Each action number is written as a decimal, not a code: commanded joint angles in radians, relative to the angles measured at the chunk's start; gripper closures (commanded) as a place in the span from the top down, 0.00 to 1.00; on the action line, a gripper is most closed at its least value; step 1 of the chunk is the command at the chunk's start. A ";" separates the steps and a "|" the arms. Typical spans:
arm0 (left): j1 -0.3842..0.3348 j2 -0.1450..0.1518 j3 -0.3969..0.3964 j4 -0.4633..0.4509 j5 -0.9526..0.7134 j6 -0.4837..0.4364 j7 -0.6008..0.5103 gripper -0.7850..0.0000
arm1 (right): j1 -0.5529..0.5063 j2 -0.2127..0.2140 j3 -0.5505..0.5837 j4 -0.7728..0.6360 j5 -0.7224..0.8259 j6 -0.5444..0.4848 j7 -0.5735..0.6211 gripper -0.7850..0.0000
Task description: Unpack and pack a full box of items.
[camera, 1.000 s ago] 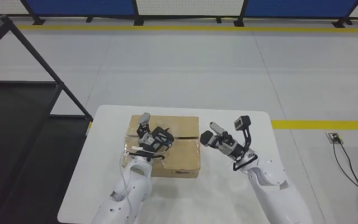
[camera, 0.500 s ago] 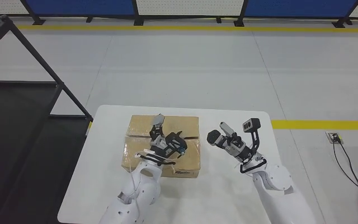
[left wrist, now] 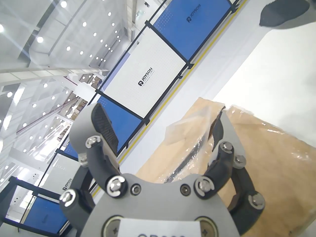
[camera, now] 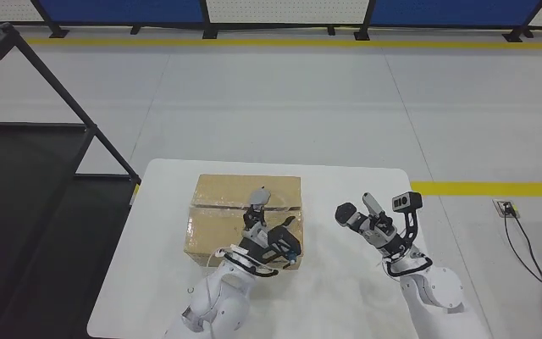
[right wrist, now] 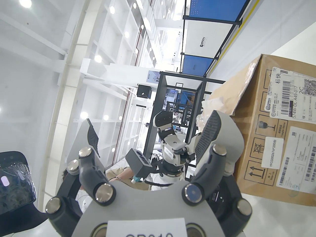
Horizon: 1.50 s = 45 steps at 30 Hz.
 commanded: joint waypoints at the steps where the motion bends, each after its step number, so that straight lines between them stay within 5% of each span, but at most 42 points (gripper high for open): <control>1: 0.027 0.003 -0.015 -0.040 -0.009 0.008 0.018 1.00 | 0.008 0.000 -0.005 0.005 0.002 0.005 0.007 1.00; 11: 0.147 0.015 -0.276 -0.171 -0.283 0.191 0.059 1.00 | 0.090 -0.004 -0.085 -0.004 -0.068 0.078 0.055 1.00; 20: 0.244 0.026 -0.519 -0.153 -0.542 0.202 0.087 1.00 | 0.256 -0.031 -0.259 -0.004 -0.216 0.236 -0.002 1.00; 34: 0.317 0.027 -0.605 -0.112 -0.669 0.151 0.160 1.00 | 0.484 -0.104 -0.515 0.096 -0.461 0.472 -0.224 1.00; 45: 0.305 0.027 -0.600 -0.099 -0.663 0.125 0.161 1.00 | 0.405 -0.091 -0.447 0.036 -0.504 0.533 -0.257 1.00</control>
